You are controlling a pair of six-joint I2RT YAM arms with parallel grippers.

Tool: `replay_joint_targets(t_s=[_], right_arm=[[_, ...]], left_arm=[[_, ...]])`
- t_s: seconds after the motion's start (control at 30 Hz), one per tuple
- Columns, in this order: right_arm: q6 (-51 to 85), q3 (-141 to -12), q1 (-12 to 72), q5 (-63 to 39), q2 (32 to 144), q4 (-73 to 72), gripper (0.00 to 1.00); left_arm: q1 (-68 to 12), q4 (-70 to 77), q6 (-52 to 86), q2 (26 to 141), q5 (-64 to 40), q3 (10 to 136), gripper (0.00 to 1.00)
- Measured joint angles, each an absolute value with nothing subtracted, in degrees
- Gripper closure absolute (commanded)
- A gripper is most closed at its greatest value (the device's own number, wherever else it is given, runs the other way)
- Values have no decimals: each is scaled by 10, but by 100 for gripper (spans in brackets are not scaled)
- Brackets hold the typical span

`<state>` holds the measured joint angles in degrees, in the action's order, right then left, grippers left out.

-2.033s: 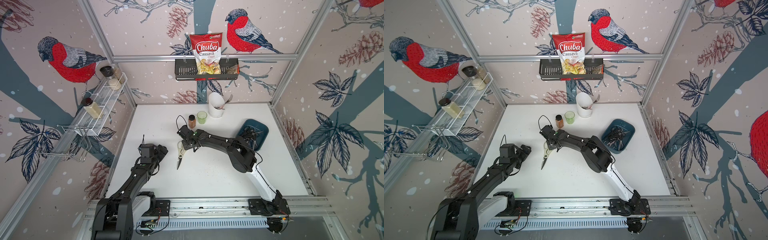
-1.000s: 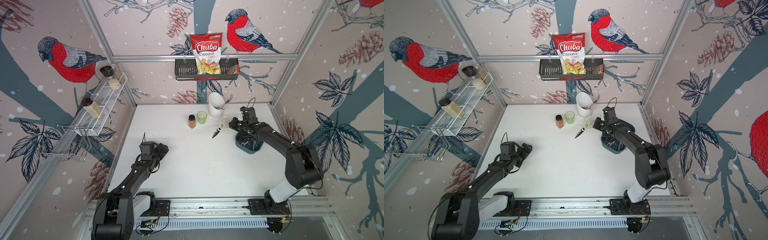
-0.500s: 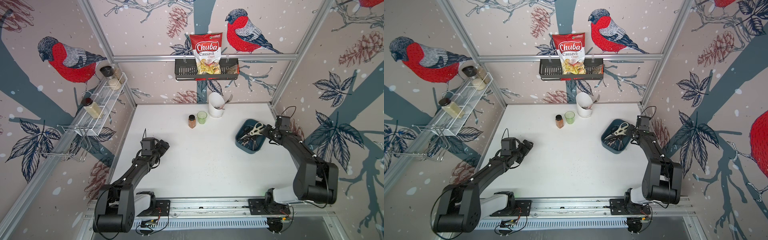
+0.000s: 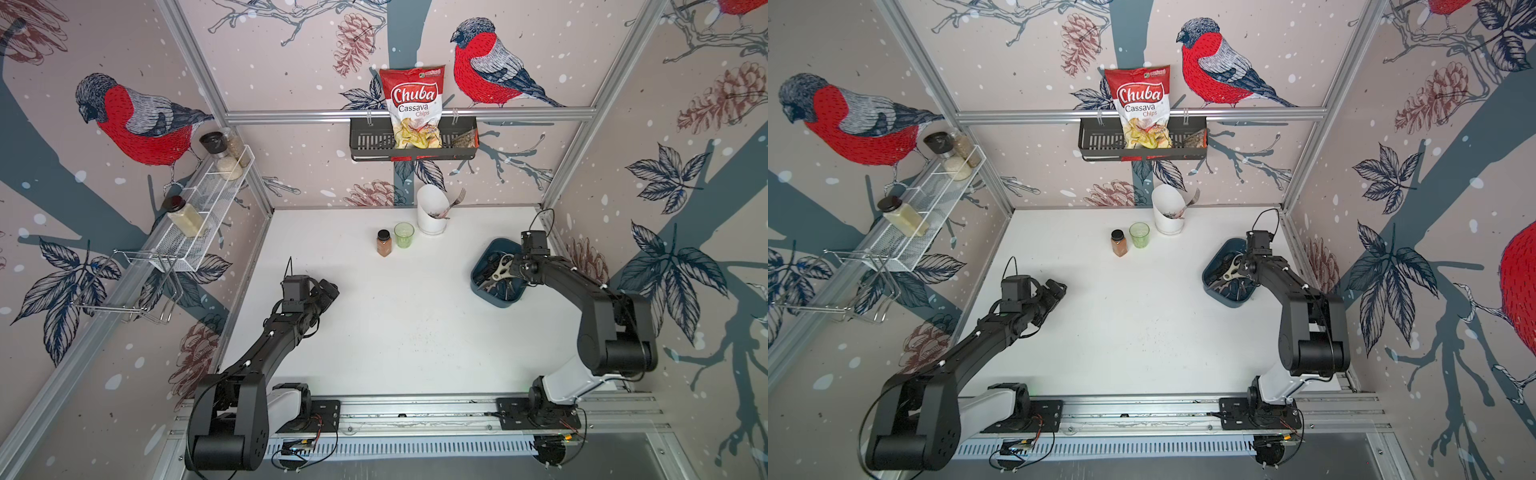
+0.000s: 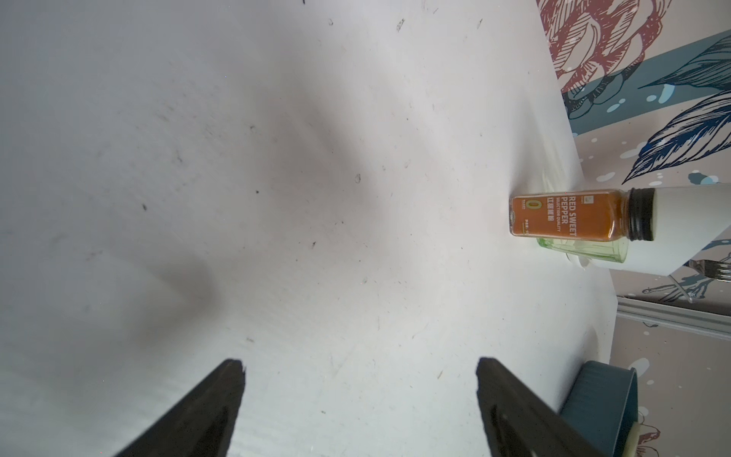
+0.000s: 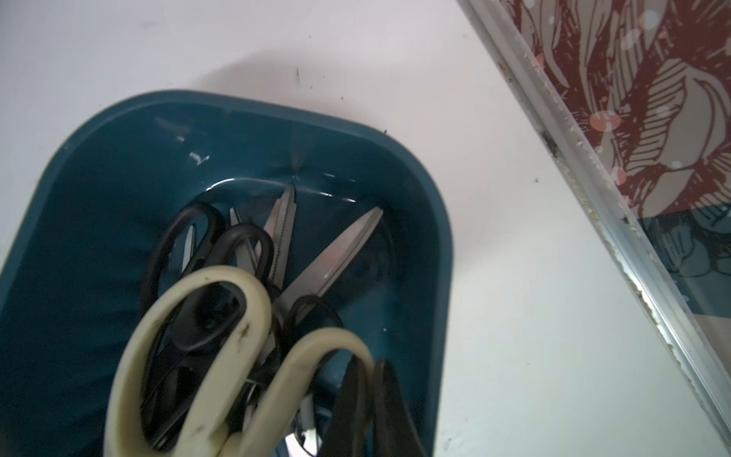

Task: Put the scissors into the storage box
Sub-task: Place the scissors in the storage box, then reset both arms

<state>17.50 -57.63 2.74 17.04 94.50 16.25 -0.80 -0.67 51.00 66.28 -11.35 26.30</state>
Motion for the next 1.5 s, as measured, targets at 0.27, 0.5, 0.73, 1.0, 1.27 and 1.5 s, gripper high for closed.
replay_joint_targets(t_s=[0.27, 0.5, 0.73, 1.0, 1.27, 1.5], right_arm=[[173, -594, 34, 196, 987, 164, 97], [173, -616, 11, 195, 1010, 156, 79], [169, -622, 12, 192, 993, 144, 45], [168, -479, 30, 175, 832, 20, 42], [119, -218, 41, 173, 691, -264, 41], [87, -104, 39, 158, 688, -454, 40]], left_arm=[[-8, -22, 500, 641, -98, 256, 5], [-8, -31, 500, 638, -89, 255, 5], [-8, -37, 482, 646, -70, 271, 5], [-8, -30, 396, 665, 7, 320, 5], [-8, 65, 248, 705, 90, 327, 5], [-8, 234, 113, 751, 125, 251, 5]])
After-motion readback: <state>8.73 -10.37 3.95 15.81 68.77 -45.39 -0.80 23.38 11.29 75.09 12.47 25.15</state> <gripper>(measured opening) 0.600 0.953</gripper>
